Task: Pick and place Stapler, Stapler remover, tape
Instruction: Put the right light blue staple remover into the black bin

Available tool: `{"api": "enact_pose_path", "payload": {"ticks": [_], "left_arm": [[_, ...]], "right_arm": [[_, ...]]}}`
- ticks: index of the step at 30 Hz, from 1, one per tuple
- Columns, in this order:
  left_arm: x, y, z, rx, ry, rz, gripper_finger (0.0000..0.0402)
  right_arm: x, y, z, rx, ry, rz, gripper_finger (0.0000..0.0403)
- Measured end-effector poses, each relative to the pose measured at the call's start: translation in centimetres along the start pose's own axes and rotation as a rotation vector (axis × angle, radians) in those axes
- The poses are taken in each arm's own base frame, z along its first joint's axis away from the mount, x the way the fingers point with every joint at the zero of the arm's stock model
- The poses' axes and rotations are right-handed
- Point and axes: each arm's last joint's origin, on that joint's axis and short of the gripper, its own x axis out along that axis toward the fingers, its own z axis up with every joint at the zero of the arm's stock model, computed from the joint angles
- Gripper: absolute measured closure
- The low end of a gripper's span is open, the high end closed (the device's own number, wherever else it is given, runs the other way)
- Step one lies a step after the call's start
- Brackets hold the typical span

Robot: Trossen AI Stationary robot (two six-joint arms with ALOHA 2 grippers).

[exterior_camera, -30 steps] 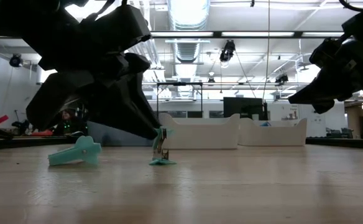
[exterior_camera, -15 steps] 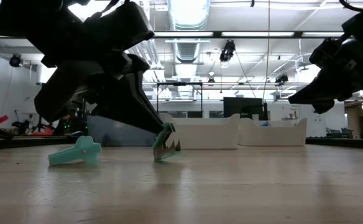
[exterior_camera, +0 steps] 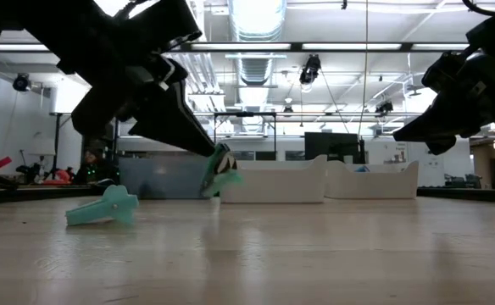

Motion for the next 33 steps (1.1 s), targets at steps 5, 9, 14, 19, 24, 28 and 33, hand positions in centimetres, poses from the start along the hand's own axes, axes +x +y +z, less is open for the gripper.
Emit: {"api": "enact_pose_path", "payload": {"ticks": [5,9,14,19,24,28,33], "left_arm": [[-1.0,1.0,0.1,0.024,0.018,0.077,0.0401],[-2.0,2.3,-0.1,0.063,0.054,0.205,0.0401],[-2.7,4.6,-0.2,0.05,0.052,0.455,0.0401],[-2.6,7.3,-0.1,-0.009,0.071,0.575,0.0401],[-1.6,10.2,-1.0,-0.042,0.137,0.653,0.0401],[-0.9,13.0,-1.9,-0.092,0.196,0.727,0.0401],[-0.1,17.0,-2.6,-0.175,0.268,0.812,0.0401]], "right_arm": [[0.0,0.0,0.0,0.0,0.0,-0.001,0.0394],[0.0,0.0,0.0,0.0,0.0,-0.001,0.0394],[0.0,0.0,0.0,0.0,0.0,0.0,0.0394],[0.0,0.0,0.0,0.0,0.0,0.0,0.0394],[0.0,0.0,0.0,0.0,0.0,0.0,0.0394],[0.0,0.0,0.0,0.0,0.0,-0.001,0.0394],[0.0,0.0,0.0,0.0,0.0,-0.001,0.0394]]}}
